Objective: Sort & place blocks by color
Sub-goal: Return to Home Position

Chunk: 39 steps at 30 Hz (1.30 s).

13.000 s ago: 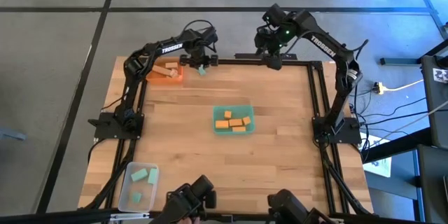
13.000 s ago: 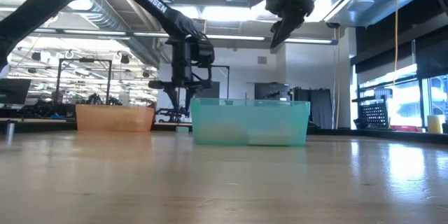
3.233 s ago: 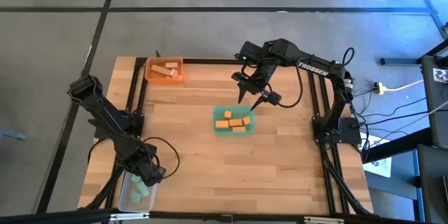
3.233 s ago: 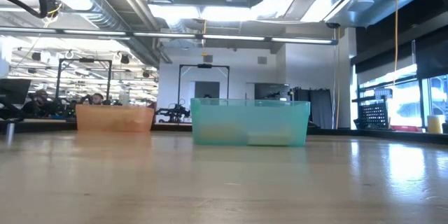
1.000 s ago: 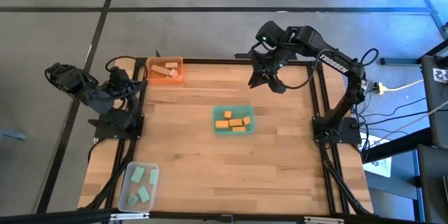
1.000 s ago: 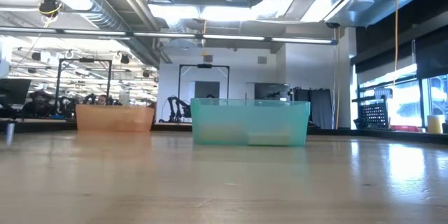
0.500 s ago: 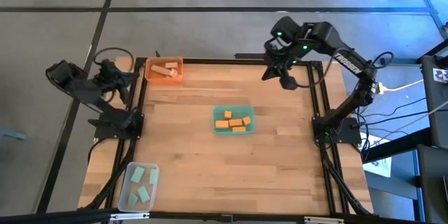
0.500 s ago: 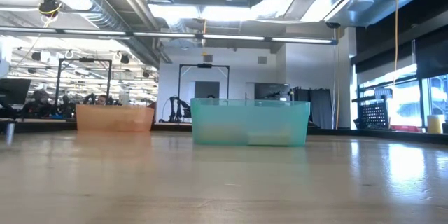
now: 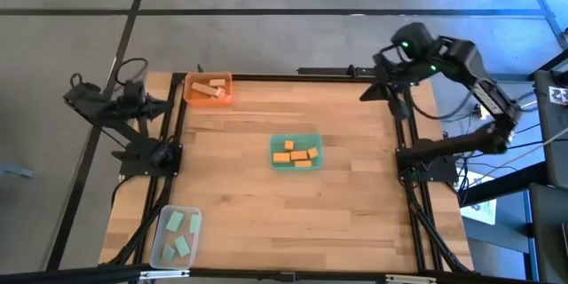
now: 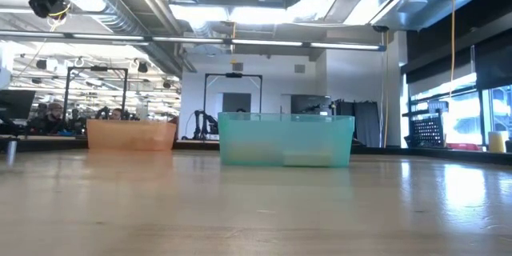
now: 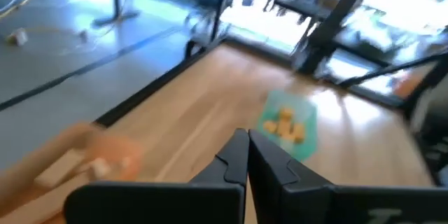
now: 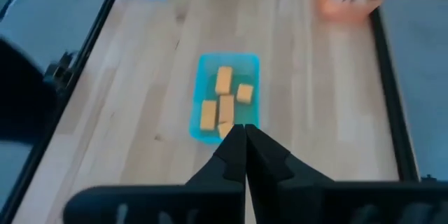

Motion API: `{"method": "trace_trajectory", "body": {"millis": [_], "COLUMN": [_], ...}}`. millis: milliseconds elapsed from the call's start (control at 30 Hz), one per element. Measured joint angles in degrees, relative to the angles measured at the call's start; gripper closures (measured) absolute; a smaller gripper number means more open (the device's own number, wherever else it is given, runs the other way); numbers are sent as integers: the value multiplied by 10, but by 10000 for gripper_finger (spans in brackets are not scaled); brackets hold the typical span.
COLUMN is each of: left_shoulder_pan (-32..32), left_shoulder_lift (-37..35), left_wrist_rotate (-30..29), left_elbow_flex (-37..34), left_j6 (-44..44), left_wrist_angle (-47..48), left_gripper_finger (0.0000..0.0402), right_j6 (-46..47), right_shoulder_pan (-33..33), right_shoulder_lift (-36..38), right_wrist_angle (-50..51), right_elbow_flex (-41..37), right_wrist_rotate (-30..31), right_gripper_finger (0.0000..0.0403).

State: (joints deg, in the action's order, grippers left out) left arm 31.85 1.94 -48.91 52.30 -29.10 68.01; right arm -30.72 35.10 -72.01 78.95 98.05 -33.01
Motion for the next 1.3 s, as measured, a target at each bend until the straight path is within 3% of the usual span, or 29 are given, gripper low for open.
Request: {"method": "trace_trajectory", "body": {"millis": [133, 233, 500, 833, 1300], "left_shoulder_pan": [7, 8, 22, 22, 22], "left_shoulder_lift": [-13, -17, -16, -16, -16], "left_wrist_rotate": [36, 104, 197, 201, 167], "left_elbow_flex": [-18, -20, -24, -23, -93], "left_j6": [70, 124, 310, 311, 277], "left_wrist_angle": [-44, -109, -228, -228, -234], "left_gripper_finger": [401, 401, 401, 401, 402], "right_j6": [49, 82, 187, 291, 336], "right_shoulder_pan": [15, 21, 22, 22, 22], "right_shoulder_lift": [83, 149, 320, 495, 689], "right_wrist_angle": [-73, -127, -357, -513, -587], "right_elbow_flex": [-90, -150, -339, -535, -688], "right_wrist_rotate": [-1, -12, -52, -43, 14], "right_gripper_finger": [403, 403, 403, 403, 403]}}
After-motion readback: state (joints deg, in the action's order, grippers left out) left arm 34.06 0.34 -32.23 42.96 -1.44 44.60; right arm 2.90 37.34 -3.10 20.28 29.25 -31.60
